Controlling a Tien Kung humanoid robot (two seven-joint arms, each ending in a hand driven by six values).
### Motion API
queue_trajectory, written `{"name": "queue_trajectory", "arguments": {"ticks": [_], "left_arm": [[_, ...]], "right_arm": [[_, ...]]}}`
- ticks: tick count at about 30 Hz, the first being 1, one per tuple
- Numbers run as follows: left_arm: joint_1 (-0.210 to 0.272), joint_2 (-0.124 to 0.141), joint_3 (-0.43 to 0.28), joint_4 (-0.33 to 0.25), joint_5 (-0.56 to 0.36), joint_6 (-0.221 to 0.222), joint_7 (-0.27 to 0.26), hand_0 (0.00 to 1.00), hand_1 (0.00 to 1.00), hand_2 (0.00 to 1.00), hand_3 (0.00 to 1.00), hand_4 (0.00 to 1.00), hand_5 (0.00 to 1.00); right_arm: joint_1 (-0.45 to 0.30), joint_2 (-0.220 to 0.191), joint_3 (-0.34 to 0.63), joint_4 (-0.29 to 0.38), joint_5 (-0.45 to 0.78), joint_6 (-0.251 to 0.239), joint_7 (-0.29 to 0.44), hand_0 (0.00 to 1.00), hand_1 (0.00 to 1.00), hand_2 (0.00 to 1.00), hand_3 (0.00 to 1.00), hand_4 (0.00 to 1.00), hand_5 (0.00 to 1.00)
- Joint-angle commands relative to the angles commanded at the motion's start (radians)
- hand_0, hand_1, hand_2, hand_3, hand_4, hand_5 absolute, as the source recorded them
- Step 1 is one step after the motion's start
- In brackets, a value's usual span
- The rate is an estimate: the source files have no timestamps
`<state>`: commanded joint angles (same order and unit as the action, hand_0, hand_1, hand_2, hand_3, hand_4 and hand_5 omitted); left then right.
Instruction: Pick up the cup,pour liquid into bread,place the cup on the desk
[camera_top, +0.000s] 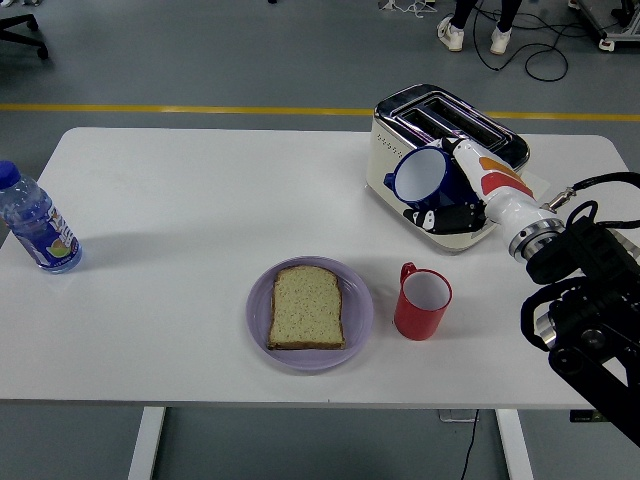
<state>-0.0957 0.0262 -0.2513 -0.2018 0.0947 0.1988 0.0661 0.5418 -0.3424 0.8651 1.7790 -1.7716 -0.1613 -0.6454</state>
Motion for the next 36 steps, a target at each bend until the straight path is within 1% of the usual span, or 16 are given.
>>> {"name": "queue_trajectory", "arguments": {"ticks": [5, 11, 14, 19, 21, 24, 26, 29, 30, 32, 35, 36], "left_arm": [[-0.001, 0.000, 0.000, 0.000, -0.002, 0.000, -0.001, 0.633, 0.641, 0.652, 0.503, 0.241, 0.859], [0.003, -0.001, 0.004, 0.000, -0.008, 0.000, 0.000, 0.633, 0.641, 0.652, 0.503, 0.241, 0.860], [0.006, -0.002, 0.008, 0.000, -0.011, 0.000, 0.000, 0.633, 0.641, 0.652, 0.504, 0.241, 0.859], [0.009, -0.003, 0.014, 0.000, -0.016, 0.000, -0.001, 0.633, 0.642, 0.652, 0.503, 0.241, 0.856], [0.010, -0.003, 0.016, 0.000, -0.017, 0.000, 0.000, 0.633, 0.642, 0.652, 0.503, 0.241, 0.856], [0.011, -0.003, 0.020, 0.001, -0.020, 0.000, 0.000, 0.633, 0.641, 0.652, 0.503, 0.240, 0.856], [0.013, -0.003, 0.022, 0.001, -0.021, 0.000, 0.000, 0.633, 0.641, 0.652, 0.503, 0.240, 0.856], [0.013, -0.003, 0.022, 0.001, -0.023, 0.000, 0.000, 0.633, 0.641, 0.652, 0.503, 0.240, 0.856], [0.013, -0.003, 0.021, 0.001, -0.023, 0.000, 0.000, 0.633, 0.641, 0.652, 0.503, 0.240, 0.855], [0.013, -0.003, 0.020, 0.000, -0.023, 0.000, 0.000, 0.633, 0.641, 0.652, 0.503, 0.240, 0.855], [0.012, -0.003, 0.019, 0.000, -0.024, 0.000, 0.000, 0.633, 0.641, 0.652, 0.503, 0.240, 0.855], [0.011, -0.003, 0.018, 0.000, -0.023, 0.000, 0.000, 0.633, 0.641, 0.652, 0.504, 0.240, 0.855]], "right_arm": [[0.061, -0.007, -0.088, 0.000, -0.041, 0.017, 0.000, 0.429, 0.425, 0.560, 0.564, 0.579, 0.002], [0.146, -0.025, -0.192, 0.000, -0.133, 0.058, 0.000, 0.429, 0.421, 0.558, 0.565, 0.586, 0.002], [0.193, -0.031, -0.241, -0.014, -0.171, 0.077, 0.000, 0.430, 0.423, 0.558, 0.566, 0.584, 0.002], [0.248, -0.028, -0.306, -0.044, -0.212, 0.096, 0.000, 0.427, 0.422, 0.557, 0.566, 0.583, 0.002], [0.257, -0.027, -0.318, -0.050, -0.221, 0.101, 0.000, 0.427, 0.422, 0.557, 0.566, 0.583, 0.002], [0.287, -0.027, -0.363, -0.074, -0.287, 0.130, 0.000, 0.428, 0.423, 0.558, 0.567, 0.583, 0.002], [0.302, -0.029, -0.387, -0.084, -0.320, 0.138, 0.000, 0.428, 0.423, 0.558, 0.567, 0.583, 0.002], [0.324, -0.034, -0.419, -0.095, -0.339, 0.149, 0.000, 0.428, 0.423, 0.558, 0.567, 0.583, 0.002], [0.332, -0.035, -0.429, -0.099, -0.342, 0.154, 0.000, 0.445, 0.447, 0.569, 0.571, 0.578, 0.002], [0.344, -0.037, -0.442, -0.103, -0.353, 0.160, 0.000, 0.445, 0.447, 0.569, 0.571, 0.578, 0.002], [0.360, -0.036, -0.453, -0.111, -0.371, 0.161, 0.000, 0.445, 0.447, 0.569, 0.571, 0.578, 0.002], [0.367, -0.033, -0.455, -0.115, -0.386, 0.164, 0.000, 0.482, 0.479, 0.584, 0.574, 0.572, 0.002]]}}
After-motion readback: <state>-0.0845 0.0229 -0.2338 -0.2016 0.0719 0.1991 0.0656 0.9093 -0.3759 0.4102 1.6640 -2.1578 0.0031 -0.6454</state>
